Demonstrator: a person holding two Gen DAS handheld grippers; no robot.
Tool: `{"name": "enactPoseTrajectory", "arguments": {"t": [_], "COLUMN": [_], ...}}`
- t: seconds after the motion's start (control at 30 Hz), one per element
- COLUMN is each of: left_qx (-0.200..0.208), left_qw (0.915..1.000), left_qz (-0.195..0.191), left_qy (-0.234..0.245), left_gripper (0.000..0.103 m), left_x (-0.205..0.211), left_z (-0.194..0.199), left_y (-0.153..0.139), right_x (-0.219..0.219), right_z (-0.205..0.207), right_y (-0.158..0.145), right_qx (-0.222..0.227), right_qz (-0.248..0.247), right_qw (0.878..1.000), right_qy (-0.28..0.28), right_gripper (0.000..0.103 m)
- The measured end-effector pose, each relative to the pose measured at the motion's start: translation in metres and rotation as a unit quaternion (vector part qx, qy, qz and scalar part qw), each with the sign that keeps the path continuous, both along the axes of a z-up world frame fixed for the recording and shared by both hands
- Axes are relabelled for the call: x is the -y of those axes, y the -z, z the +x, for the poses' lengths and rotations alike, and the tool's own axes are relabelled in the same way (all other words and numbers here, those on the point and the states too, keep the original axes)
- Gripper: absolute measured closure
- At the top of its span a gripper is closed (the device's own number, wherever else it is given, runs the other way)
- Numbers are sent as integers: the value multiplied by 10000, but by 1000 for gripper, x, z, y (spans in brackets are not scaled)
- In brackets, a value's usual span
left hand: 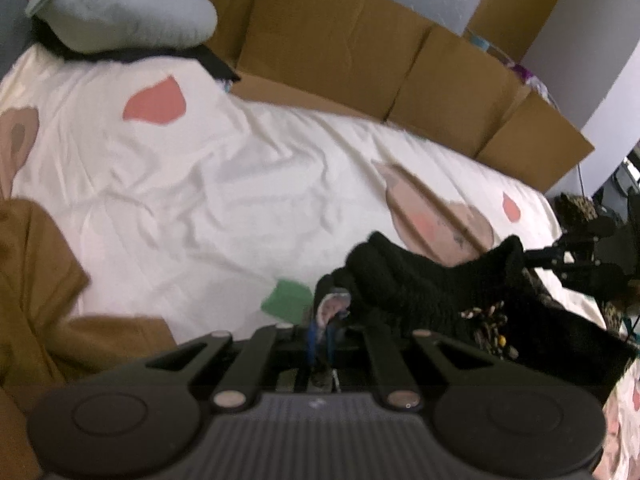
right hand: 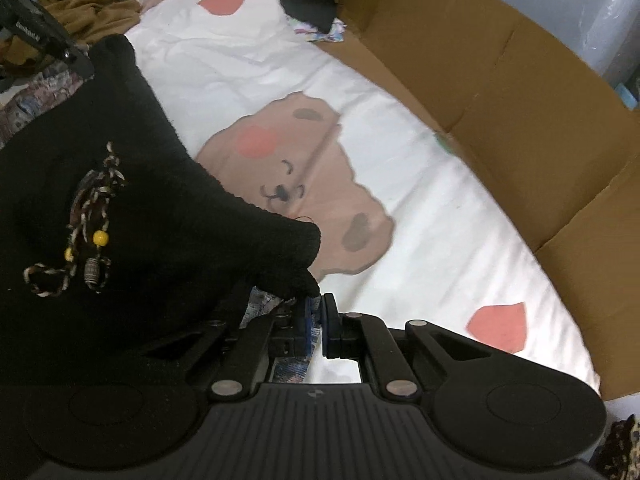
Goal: Fold clothes
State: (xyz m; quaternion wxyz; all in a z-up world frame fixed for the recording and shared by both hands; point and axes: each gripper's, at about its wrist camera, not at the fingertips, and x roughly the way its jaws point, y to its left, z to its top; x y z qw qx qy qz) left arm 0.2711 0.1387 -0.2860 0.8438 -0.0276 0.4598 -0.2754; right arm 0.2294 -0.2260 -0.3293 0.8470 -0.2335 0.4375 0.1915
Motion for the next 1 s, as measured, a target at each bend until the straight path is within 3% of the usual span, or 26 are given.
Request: {"name": "enactPoseTrajectory", "arguments": {"t": [0.1,0.23,0.37,0.43,0.5,0.53,0.6,0.7,0.83,1.0], "left_qx": [117,-163,-434,-480,-481,-481,-462,-464,-564,-681], "left_qw": [9999,9995,9987,9986,9986,9986,9986,9985,9978,9960], "left_qz": [-6,224,256,187,108,83,71,30,-160,-380], "left_qy": [-2,121,91,107,200,226,258,276,317,434], "left_gripper": [98,98,94,87,74,65,60,60,60,62], "left_x": [3,12,14,13,12,11,10,12,15,19], "left_z": [7,20,28,29,28,28,27,32,39,48], "left_y": [-4,15,27,26,24,23,24,26,32,38], "right_x": [3,5,24,32,39,42,47,54,60,57], "right_z": [6,18,33,34,32,32,33,41,56,61], "right_y": [-2,12,23,18,11,9,4,-1,6,27], "right_qx": [127,-5,-362,-385,-364,-347,-241,-168,-647,-1088], "right_qz": [-123,-187,419,617,782,839,1052,1416,2011,2195], "right_qw": [9997,9991,9961,9942,9928,9924,9901,9850,9724,9662], "right_qy": [157,378,691,797,830,833,898,973,987,807], "right_gripper": [102,101,96,91,74,72,68,60,56,51]}}
